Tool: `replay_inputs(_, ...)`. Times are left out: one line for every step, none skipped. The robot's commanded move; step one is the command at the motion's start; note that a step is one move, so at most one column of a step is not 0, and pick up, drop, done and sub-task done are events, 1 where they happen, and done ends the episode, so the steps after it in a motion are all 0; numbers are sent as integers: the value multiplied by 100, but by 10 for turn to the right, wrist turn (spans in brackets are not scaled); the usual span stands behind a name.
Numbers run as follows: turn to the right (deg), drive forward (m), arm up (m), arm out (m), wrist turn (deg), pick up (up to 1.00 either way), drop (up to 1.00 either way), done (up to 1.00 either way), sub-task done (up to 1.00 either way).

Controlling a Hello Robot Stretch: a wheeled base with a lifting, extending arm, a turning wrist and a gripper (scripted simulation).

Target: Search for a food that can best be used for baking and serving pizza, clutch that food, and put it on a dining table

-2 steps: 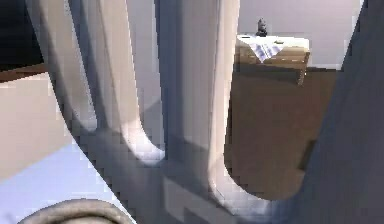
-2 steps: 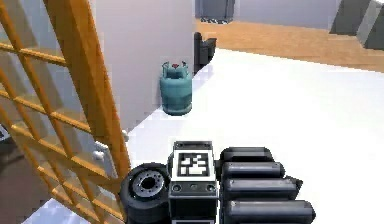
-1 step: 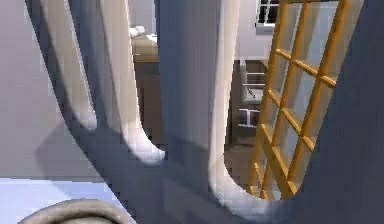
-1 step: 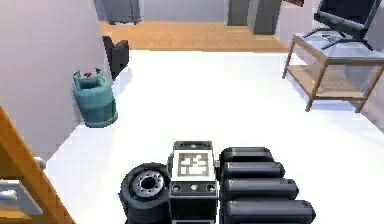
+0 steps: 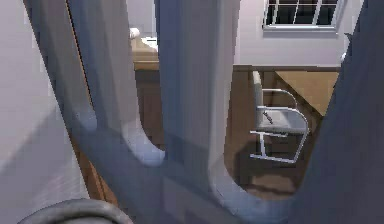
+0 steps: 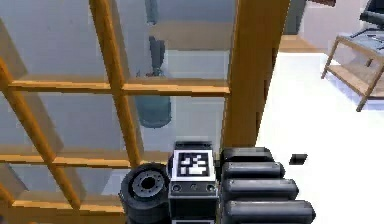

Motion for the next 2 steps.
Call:
replay_inputs(90, 0, 0, 0, 0, 0, 0, 0, 0)
replay_inputs(0, 90, 0, 0, 0, 0, 0, 0, 0)
